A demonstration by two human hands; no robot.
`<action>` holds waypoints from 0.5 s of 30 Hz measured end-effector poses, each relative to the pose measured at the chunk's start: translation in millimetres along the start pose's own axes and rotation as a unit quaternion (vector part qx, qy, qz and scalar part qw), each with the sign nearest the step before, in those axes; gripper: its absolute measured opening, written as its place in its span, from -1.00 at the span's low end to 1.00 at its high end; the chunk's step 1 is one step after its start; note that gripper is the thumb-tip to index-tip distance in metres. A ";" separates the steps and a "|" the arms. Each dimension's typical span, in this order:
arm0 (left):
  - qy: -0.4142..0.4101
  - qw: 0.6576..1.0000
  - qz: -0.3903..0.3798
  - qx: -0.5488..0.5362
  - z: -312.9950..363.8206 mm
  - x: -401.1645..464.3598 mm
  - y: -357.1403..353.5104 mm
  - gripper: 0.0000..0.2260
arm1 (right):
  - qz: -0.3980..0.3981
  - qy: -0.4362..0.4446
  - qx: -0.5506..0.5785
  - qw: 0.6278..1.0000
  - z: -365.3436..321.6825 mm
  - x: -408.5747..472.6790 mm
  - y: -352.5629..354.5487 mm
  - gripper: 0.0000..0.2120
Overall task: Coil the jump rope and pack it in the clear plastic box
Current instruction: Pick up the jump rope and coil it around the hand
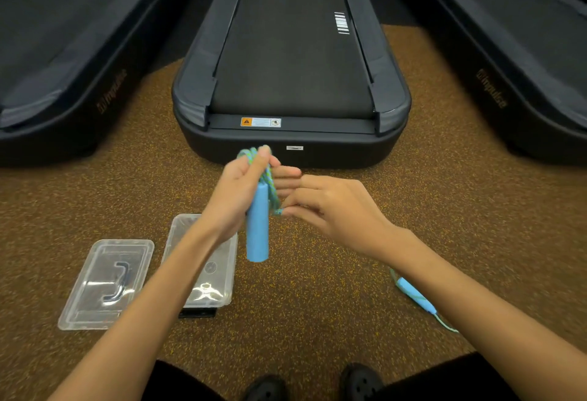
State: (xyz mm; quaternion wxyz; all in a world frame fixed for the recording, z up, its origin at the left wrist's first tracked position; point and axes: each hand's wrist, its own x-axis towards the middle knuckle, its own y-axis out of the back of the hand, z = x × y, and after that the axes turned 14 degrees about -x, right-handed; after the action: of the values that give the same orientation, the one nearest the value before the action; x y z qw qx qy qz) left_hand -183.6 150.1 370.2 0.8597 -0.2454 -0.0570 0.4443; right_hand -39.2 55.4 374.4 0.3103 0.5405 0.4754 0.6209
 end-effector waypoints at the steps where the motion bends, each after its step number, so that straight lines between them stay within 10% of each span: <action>1: 0.010 0.999 -0.008 0.040 -2.2 -1.7 -1.8 -0.74 | 0.009 -0.009 0.017 1.000 0.3 1.5 1.6 -0.85; 15: 0.168 0.971 -0.163 0.047 -4.1 -10.7 -15.2 -0.59 | 0.020 -0.208 0.369 0.906 22.1 5.3 1.2 -0.84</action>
State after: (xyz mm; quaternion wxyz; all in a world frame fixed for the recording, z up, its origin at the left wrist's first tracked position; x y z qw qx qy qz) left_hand -177.6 132.7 375.1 0.9284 -0.2636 0.0697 0.2525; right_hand -18.9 65.3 376.7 0.1679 0.7426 0.5843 0.2811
